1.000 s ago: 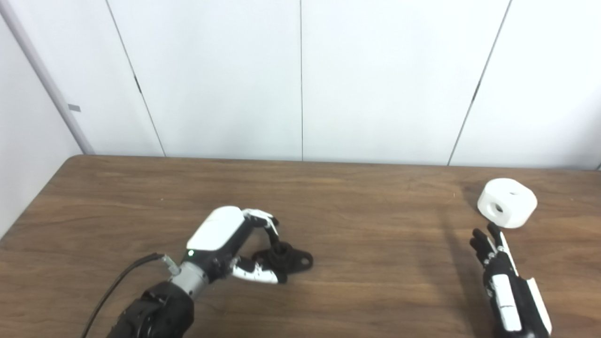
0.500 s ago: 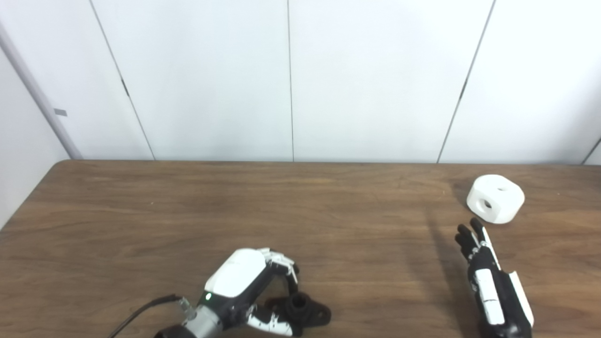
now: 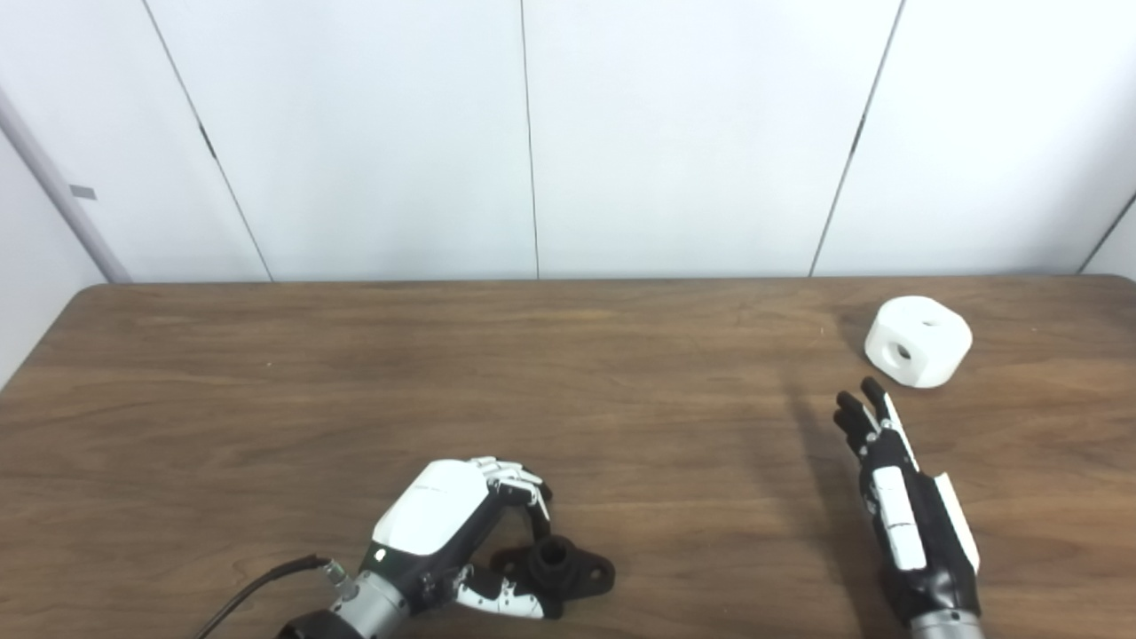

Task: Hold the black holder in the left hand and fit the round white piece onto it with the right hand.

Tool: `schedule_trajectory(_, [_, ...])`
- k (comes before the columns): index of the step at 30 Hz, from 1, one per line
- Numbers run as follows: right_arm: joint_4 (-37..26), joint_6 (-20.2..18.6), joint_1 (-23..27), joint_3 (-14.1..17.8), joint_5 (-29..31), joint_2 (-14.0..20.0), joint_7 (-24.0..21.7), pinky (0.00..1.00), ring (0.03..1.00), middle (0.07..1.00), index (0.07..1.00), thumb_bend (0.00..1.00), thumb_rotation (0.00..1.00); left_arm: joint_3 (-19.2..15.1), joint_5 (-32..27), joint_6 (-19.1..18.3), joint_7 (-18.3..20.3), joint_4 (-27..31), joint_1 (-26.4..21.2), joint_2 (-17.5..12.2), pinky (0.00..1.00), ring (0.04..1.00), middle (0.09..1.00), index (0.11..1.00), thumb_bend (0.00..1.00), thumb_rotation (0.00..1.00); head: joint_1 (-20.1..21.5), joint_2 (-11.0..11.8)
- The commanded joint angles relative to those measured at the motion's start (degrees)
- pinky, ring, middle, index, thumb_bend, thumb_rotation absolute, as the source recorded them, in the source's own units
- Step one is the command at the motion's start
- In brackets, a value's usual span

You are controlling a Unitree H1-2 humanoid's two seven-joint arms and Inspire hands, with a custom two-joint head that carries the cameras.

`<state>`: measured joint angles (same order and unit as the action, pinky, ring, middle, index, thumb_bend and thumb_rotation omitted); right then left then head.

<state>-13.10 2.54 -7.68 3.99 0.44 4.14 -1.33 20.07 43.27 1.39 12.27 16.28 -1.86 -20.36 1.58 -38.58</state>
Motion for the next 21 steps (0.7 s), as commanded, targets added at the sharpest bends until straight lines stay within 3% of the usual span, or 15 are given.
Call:
schedule_trajectory(1, [-2.0, 1.2, 1.3, 0.2, -0.4, 0.1, 0.5, 1.0, 0.948, 0.947, 0.974, 0.49, 0.93, 0.3, 1.0, 1.1, 0.6, -0.4, -0.3, -0.5, 0.87, 0.816, 0.753, 0.483, 0.52, 0.05, 0.3, -0.3])
schedule_trajectory(6, [-2.8, 0.7, 1.3, 0.6, -2.4, -0.5, 2.3, 1.0, 0.934, 0.93, 0.952, 0.51, 0.87, 0.0, 0.5, 1.4, 0.8, -0.4, -0.3, -0.8, 0.87, 0.815, 0.752, 0.483, 0.52, 0.05, 0.6, 0.0])
schedule_trajectory(9, [-2.6, 1.3, 1.6, 0.9, -3.0, -0.8, 3.4, 0.99, 0.933, 0.925, 0.941, 0.52, 0.76, -0.2, 0.2, 1.5, 0.7, -0.6, -0.2, -1.0, 0.87, 0.816, 0.754, 0.483, 0.52, 0.05, 1.3, -0.1])
schedule_trajectory(14, [-3.1, 1.4, 2.6, 1.7, -7.2, -2.1, 7.0, 0.86, 0.875, 0.885, 0.896, 0.56, 0.47, -0.7, -0.2, 1.8, 1.0, -0.7, -0.1, -1.2, 0.87, 0.82, 0.758, 0.483, 0.52, 0.05, 2.3, 0.3])
schedule_trajectory(21, [-5.7, -2.0, 4.4, 2.5, -10.4, -2.2, 9.0, 0.81, 0.869, 0.883, 0.869, 0.65, 0.39, -1.6, -0.8, 2.9, 1.4, -0.8, 0.0, -2.2, 0.87, 0.816, 0.753, 0.483, 0.52, 0.05, 7.7, 0.7])
